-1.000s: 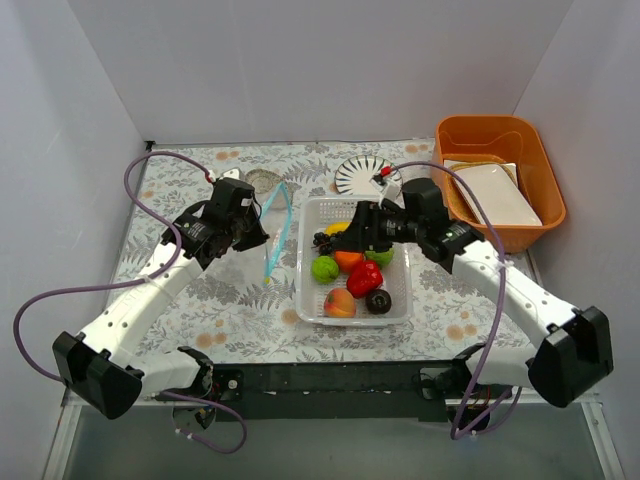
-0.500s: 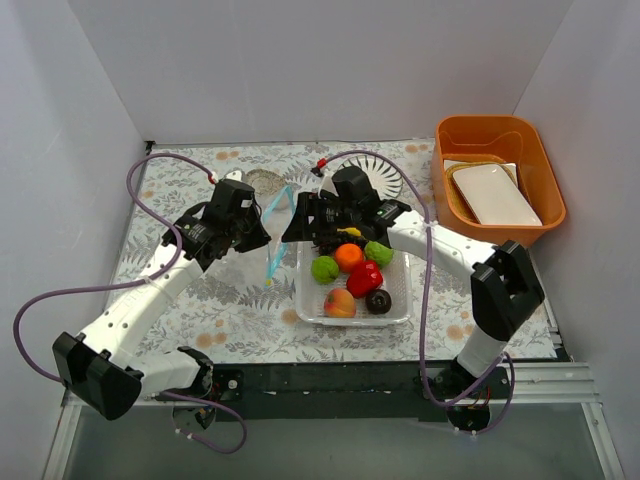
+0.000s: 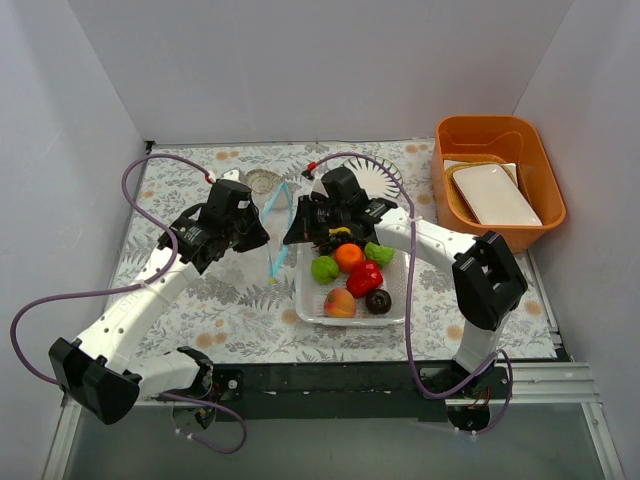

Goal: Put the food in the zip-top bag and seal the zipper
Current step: Open the zipper of the food storage bag at the center of the board.

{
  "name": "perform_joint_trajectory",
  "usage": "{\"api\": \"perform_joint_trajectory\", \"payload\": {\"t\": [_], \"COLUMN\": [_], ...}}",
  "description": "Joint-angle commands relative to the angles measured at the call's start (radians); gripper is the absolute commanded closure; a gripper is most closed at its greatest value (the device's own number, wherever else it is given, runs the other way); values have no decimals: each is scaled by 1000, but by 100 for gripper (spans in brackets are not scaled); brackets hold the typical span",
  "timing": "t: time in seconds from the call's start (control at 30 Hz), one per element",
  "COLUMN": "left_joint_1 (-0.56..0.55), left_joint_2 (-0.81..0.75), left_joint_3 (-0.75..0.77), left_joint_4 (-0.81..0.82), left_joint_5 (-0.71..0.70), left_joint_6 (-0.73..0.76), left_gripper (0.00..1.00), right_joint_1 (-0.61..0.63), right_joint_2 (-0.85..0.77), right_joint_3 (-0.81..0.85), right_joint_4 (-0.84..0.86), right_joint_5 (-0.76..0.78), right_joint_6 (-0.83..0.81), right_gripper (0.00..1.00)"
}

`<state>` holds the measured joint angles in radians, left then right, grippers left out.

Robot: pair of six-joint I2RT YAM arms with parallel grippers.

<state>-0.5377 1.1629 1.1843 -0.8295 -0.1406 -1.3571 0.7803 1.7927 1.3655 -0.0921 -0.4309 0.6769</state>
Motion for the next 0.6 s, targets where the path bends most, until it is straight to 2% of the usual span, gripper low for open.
{"api": "perform_joint_trajectory", "payload": {"t": [0.0, 0.1, 0.27, 0.47, 0.57], "left_joint_1": [5, 7, 13, 15, 15], "left_joint_2": [-9, 6, 29, 47, 31], "left_joint_3": [14, 18, 18, 14, 20], "left_joint_4": [0, -23, -62, -143, -151], "left_joint_5": [-2, -42, -118, -204, -206], "left_joint_6": [12, 7, -7, -56, -69], "left_gripper": [100, 100, 100, 100, 100], "right_joint_1": [7, 8, 14, 20, 25], "right_joint_2": [-2, -15, -32, -67, -78], "right_joint_3": [26, 26, 69, 75, 67], "right_joint_4": [46, -4, -124, -182, -167], "right_joint_5": [-22, 18, 116, 204, 181], "right_joint_6": [-16, -37, -109, -154, -157], "right_gripper": [92, 99, 99, 99, 99]}}
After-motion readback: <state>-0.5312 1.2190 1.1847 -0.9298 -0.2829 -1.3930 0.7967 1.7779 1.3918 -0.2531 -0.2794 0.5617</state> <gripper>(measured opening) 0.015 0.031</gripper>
